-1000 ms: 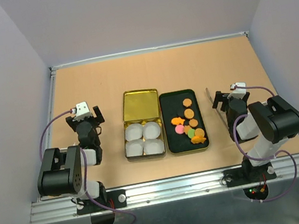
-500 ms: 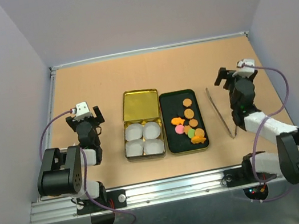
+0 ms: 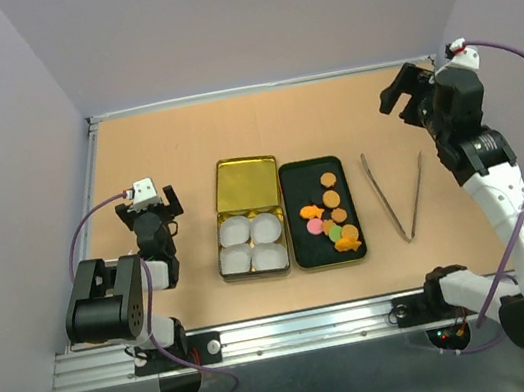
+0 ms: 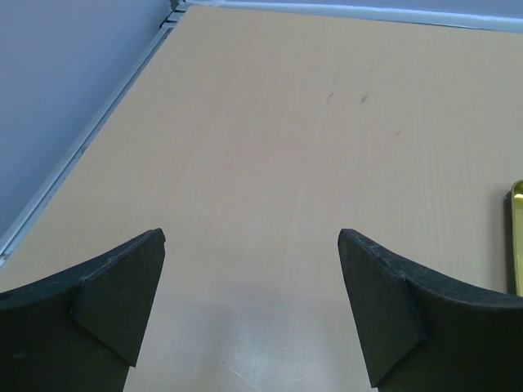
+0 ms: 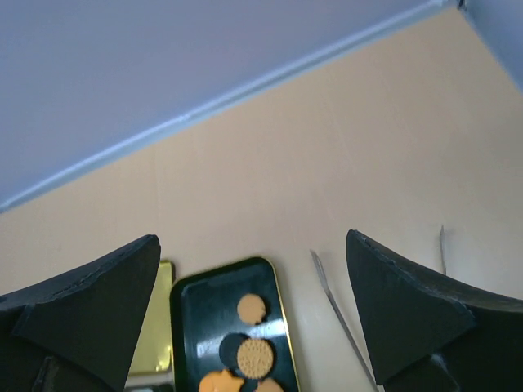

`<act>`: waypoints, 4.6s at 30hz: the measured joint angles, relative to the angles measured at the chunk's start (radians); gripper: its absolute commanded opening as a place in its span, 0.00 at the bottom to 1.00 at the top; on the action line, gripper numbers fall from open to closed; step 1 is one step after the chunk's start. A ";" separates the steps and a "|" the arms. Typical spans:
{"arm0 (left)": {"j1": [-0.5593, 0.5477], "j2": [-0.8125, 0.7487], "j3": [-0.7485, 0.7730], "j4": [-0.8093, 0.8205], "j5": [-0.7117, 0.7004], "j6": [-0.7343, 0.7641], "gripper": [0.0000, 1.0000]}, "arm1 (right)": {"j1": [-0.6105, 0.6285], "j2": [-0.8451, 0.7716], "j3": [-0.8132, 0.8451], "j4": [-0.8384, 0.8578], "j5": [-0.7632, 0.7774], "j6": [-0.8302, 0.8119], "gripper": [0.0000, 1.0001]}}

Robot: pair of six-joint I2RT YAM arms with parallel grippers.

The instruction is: Pack the cookies

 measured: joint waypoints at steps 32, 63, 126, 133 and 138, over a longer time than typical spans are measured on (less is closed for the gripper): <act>0.032 -0.184 0.758 -0.990 -0.001 -0.151 0.99 | 0.000 0.269 0.069 -0.500 -0.141 0.088 1.00; -0.060 -0.238 0.830 -1.643 0.520 -0.531 0.97 | 0.000 0.400 -0.032 -0.846 -0.060 0.154 1.00; -0.061 -0.307 0.799 -1.744 0.436 -0.497 0.97 | -0.116 0.738 -0.089 -0.478 -0.135 -0.002 0.72; -0.068 -0.288 0.820 -1.754 0.436 -0.500 0.97 | -0.030 0.744 -0.070 -0.411 -0.092 -0.035 0.59; -0.082 -0.262 0.837 -1.770 0.433 -0.500 0.97 | 0.000 0.760 -0.049 -0.344 -0.069 -0.045 0.86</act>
